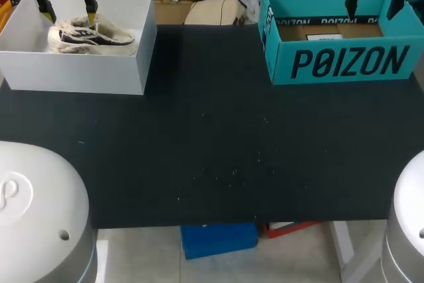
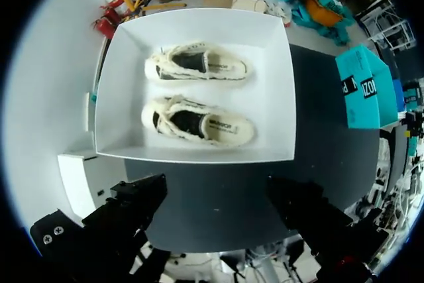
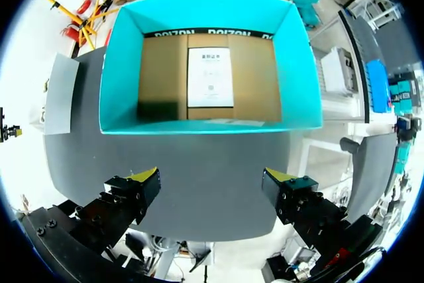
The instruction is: Take the shoe out of the shoebox, open the shoe tongue, remove and reinsert the insole, then place the shoe into the shoebox
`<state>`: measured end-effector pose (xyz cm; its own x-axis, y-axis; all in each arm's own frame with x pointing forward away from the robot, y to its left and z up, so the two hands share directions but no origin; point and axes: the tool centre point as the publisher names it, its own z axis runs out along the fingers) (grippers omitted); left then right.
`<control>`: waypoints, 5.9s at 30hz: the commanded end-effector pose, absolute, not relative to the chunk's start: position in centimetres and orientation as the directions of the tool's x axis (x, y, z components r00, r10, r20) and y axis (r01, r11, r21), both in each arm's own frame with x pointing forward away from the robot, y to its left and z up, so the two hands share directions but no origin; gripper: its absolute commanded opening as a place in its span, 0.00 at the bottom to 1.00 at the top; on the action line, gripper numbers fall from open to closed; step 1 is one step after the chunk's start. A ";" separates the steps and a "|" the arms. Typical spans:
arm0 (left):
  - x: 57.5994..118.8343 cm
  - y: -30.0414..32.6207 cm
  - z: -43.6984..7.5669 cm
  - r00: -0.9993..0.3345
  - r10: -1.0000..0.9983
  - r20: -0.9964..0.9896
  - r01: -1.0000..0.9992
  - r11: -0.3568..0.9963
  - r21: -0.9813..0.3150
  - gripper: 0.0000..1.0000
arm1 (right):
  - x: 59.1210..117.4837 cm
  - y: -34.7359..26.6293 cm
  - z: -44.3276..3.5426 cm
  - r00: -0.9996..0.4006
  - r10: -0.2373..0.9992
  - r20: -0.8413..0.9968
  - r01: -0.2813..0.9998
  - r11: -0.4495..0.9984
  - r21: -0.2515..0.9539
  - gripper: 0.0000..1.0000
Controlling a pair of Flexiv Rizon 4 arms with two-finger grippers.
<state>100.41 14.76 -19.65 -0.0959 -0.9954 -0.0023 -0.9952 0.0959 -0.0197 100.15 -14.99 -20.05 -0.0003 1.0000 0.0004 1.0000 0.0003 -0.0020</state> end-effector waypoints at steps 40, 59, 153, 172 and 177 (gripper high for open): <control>103.8 19.2 -20.7 -0.962 0.240 -0.128 0.233 0.970 0.069 0.62 | 100.1 -15.0 -20.0 0.000 1.000 0.000 1.000 0.000 -0.002 1.00; 108.6 18.7 -28.2 -0.964 0.249 -0.095 0.248 0.969 0.023 0.50 | 100.1 -15.0 -20.0 0.000 1.000 0.000 1.000 0.000 -0.002 1.00; 94.9 -9.9 -17.7 -0.976 0.121 -0.180 0.128 0.991 -0.028 0.00 | 100.1 -15.0 -20.0 0.000 1.000 0.000 1.000 0.000 -0.002 1.00; 91.7 -21.7 -30.2 -0.988 0.155 -0.029 0.156 0.986 -0.061 0.00 | 100.1 -15.0 -20.0 0.000 1.000 0.000 1.000 0.000 -0.002 1.00; 91.5 -22.4 -33.2 -0.990 0.137 -0.012 0.138 0.988 -0.069 0.00 | 100.1 -15.0 -20.0 0.000 1.000 0.000 1.000 0.000 -0.002 1.00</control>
